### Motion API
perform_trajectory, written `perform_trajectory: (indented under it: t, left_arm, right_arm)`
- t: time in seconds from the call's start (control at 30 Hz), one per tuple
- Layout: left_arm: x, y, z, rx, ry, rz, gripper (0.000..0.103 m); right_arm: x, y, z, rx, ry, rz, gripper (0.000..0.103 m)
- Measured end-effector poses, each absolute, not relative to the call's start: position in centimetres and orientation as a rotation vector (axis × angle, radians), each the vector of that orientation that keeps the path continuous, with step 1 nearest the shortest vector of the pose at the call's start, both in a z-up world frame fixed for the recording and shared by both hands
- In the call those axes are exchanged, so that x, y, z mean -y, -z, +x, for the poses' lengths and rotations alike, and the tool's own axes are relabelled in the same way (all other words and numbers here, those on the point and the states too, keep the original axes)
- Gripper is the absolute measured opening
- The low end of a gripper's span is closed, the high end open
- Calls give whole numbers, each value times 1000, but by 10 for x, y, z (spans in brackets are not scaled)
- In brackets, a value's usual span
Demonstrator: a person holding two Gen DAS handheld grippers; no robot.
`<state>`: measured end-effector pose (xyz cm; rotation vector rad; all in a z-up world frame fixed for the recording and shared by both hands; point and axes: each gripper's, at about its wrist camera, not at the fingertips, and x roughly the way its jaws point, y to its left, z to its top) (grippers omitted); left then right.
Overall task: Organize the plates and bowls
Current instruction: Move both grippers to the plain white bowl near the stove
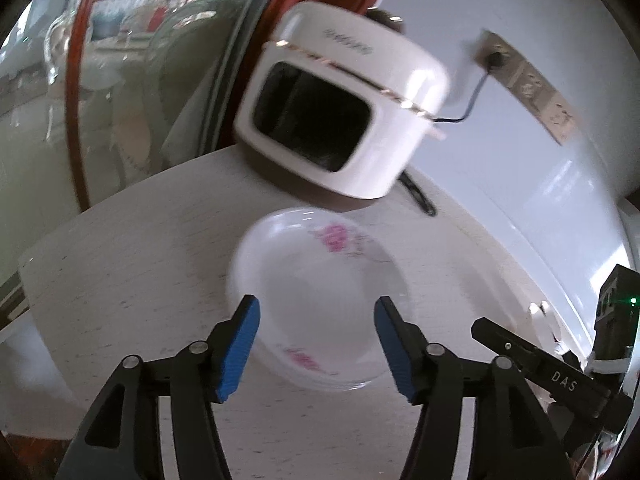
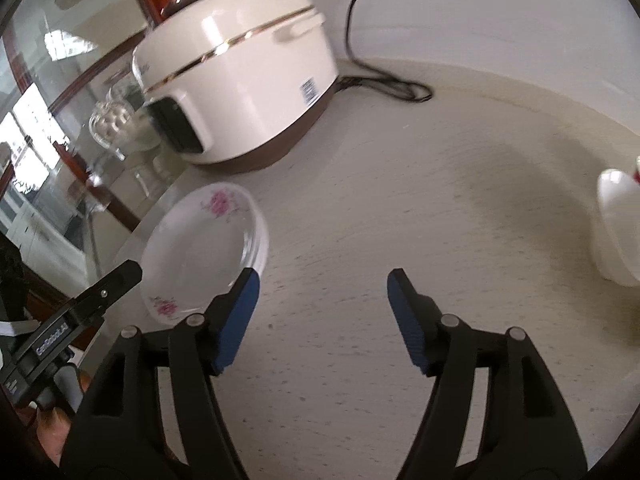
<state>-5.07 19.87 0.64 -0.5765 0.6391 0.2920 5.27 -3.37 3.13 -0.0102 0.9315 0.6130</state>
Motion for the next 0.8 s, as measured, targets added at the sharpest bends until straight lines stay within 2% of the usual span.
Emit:
perform_trajectory:
  t: [0.17,0.3,0.47,0.67,0.8]
  left_arm:
    - [-168,-19,-37,-629,-229,-484,70]
    - [-144,-29,-30,-618,-219,-406,78]
    - [-110,-37,-13,-630,-207,-303,83]
    - [-53,-44,9,-633,-216,-58,86]
    - [-28,-49,21,-621,-258,43,87]
  right_arm:
    - [55,-41,52,-884,-561,-20,75]
    - [75,-43,56,-871,-512,-22,77]
    - [104,-41,66,-884,-452,-6,79]
    - [139,-49,79,-868,-362,10,79]
    - [158,-61,84,-816,-255,-31,84]
